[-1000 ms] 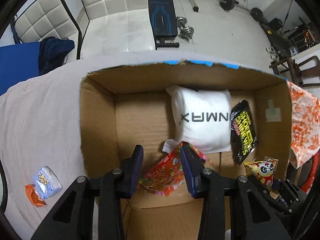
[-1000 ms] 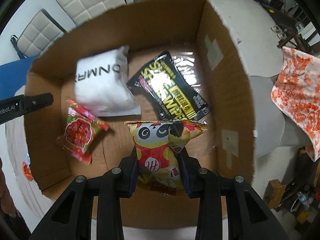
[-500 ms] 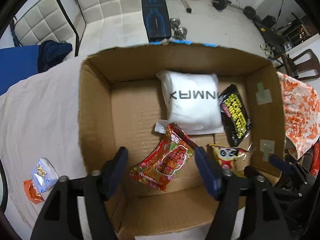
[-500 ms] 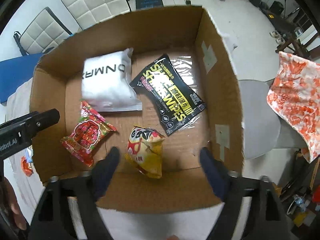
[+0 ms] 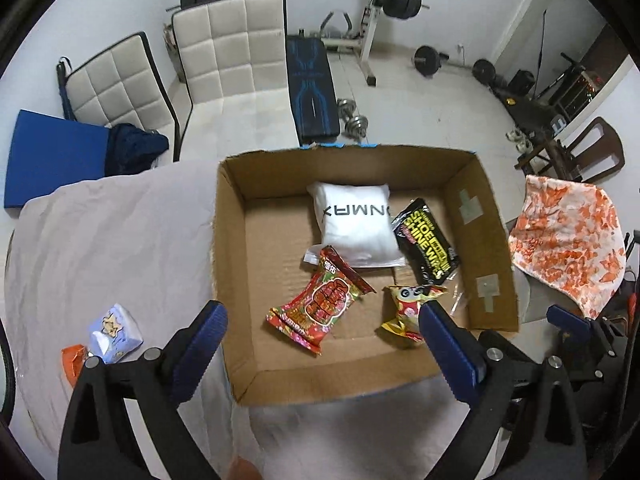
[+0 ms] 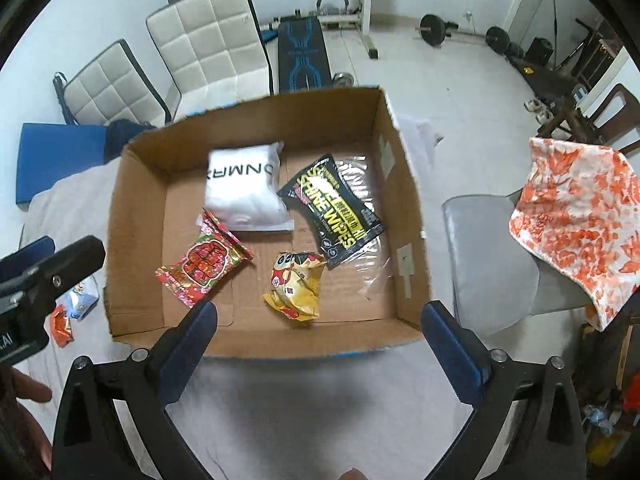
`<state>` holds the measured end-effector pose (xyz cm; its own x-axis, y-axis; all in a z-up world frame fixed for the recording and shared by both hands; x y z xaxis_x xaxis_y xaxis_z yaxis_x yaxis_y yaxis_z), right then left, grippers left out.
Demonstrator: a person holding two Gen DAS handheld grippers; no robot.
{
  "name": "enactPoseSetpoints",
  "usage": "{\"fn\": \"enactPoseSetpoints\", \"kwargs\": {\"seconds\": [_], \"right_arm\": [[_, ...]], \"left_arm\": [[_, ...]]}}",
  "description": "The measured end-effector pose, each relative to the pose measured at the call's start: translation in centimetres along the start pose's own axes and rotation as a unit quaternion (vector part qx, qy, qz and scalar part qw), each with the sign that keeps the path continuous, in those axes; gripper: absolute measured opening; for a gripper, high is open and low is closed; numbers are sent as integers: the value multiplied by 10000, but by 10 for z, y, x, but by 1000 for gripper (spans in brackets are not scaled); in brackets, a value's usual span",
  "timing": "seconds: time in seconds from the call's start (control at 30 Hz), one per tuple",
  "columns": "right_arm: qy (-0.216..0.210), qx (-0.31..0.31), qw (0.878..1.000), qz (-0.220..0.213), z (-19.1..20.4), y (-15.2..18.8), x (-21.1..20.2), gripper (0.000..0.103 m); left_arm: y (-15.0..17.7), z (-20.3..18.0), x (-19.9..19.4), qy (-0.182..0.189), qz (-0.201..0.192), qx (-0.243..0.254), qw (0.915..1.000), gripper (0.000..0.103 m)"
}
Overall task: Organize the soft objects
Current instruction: 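Lift both tools away from the box toward the remaining packets, then grasp the orange chip packet with the left tool while the right tool grasps the blue tissue pack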
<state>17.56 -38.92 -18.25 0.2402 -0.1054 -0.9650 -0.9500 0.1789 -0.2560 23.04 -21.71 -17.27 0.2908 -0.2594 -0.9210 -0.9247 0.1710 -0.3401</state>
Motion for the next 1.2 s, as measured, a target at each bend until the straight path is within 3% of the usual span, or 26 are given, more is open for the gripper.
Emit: {"fn": "enactPoseSetpoints", "kwargs": {"seconds": [0.37,0.67,0.83,1.03,1.13,1.2], "right_arm": [[-93,-19,9995,-316,2,26,-57,103],[-526,-249,9977,-336,55,37,-79,103],[-944,-751,9922,-301,125,35,-90,103],[-1353,-1609,9775,168,252,38,-68,103],[-1405,-2282,9623,466,329,45,-36,103],[-1292,-2928,9455,593,374,52,-14,103]], "left_arm": [[23,-5,-51,84,-429,-93,9990,98],[40,37,-86,-53,-559,-343,9978,98],[55,103,-116,-421,-610,-568,9956,98],[89,215,-126,-1005,-512,-1339,9846,98],[117,284,-117,-1106,-314,-1945,9741,98],[133,325,-104,-1218,-164,-2214,9674,98]]}}
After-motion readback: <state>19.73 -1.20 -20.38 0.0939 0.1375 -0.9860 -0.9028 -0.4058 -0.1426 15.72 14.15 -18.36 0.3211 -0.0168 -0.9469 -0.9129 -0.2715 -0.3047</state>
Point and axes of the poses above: each gripper's, at about its wrist camera, not at the fingertips, and x roughly the way its jaws point, z to its left, y to its underside, the point moved 2 cm from there along x, roughly the way its jaws point, and after that the axes turned 5 degrees about y, right-handed, at the moved point
